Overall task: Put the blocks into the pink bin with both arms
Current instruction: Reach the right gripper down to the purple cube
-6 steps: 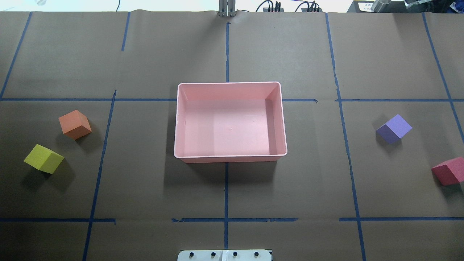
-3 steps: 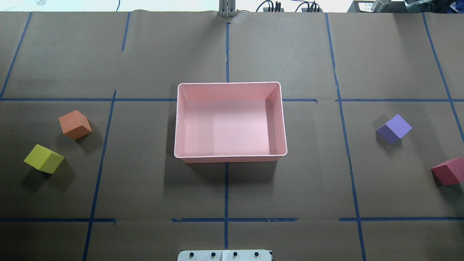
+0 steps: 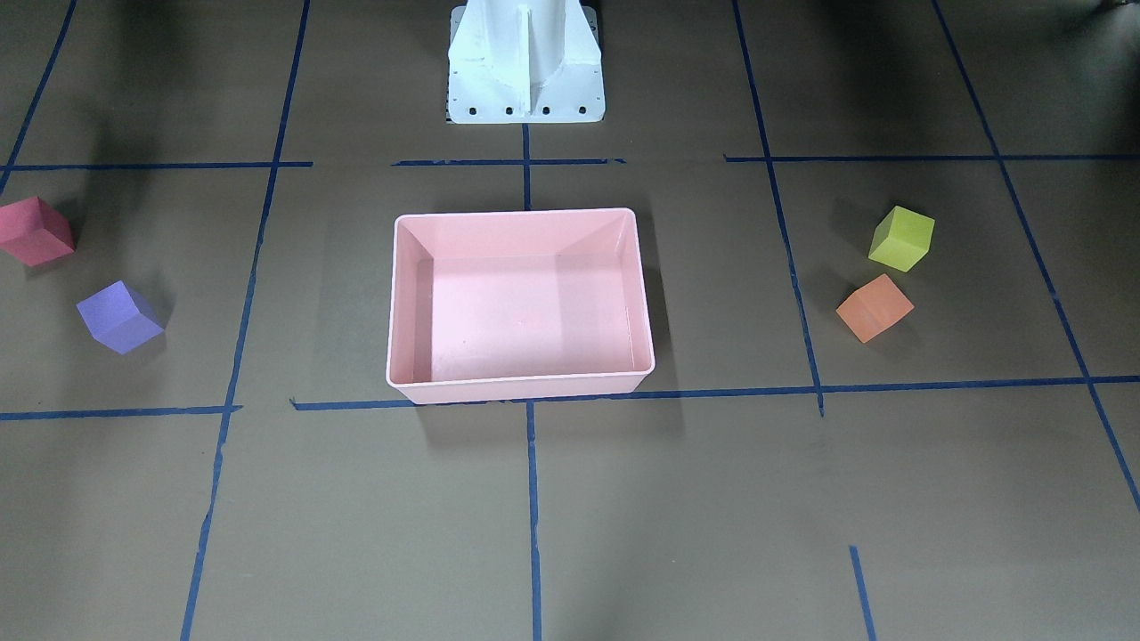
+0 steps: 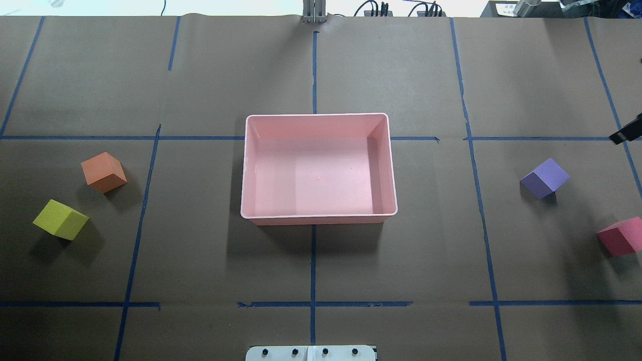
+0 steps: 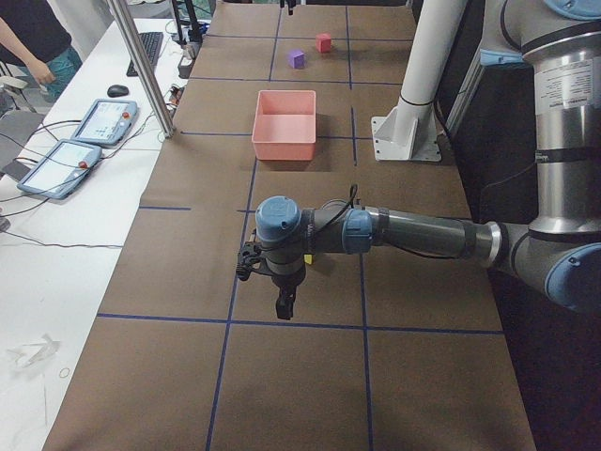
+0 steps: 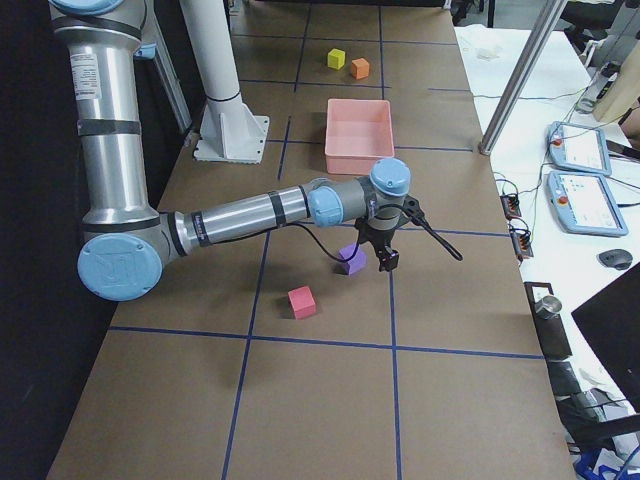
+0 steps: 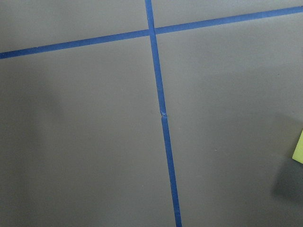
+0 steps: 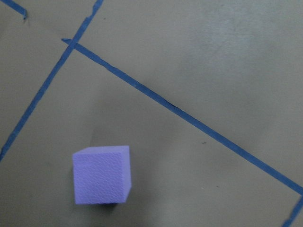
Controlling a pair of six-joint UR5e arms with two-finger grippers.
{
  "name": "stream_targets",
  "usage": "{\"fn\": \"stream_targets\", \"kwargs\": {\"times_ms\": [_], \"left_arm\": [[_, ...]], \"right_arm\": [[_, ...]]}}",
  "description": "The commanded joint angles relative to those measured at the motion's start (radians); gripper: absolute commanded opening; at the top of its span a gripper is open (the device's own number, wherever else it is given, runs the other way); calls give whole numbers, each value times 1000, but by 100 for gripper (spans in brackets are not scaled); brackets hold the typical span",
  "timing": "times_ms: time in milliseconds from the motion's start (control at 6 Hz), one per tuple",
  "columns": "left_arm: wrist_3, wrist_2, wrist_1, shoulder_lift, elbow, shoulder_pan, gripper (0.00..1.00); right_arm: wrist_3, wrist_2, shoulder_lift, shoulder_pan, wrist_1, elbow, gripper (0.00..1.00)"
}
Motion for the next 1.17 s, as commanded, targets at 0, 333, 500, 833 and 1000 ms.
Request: {"fn": "stream_targets", "kwargs": {"times_ms": [0, 333, 500, 833, 1000], "left_arm": [[0, 0, 2, 0, -6, 0, 100], [0, 0, 0, 1, -7, 2, 100], [0, 0, 0, 1, -7, 0, 100], [0, 0, 0, 1, -7, 0, 100], [0, 0, 2, 1, -7, 0, 100]], "right_arm": [[226, -61, -41, -161, 219, -4, 99], [226, -95, -39, -229, 231, -67, 99], [229, -99, -35, -246, 231, -80, 99], [232, -113, 20, -292, 231, -161, 99], [232, -115, 34, -297, 226, -169, 57]]}}
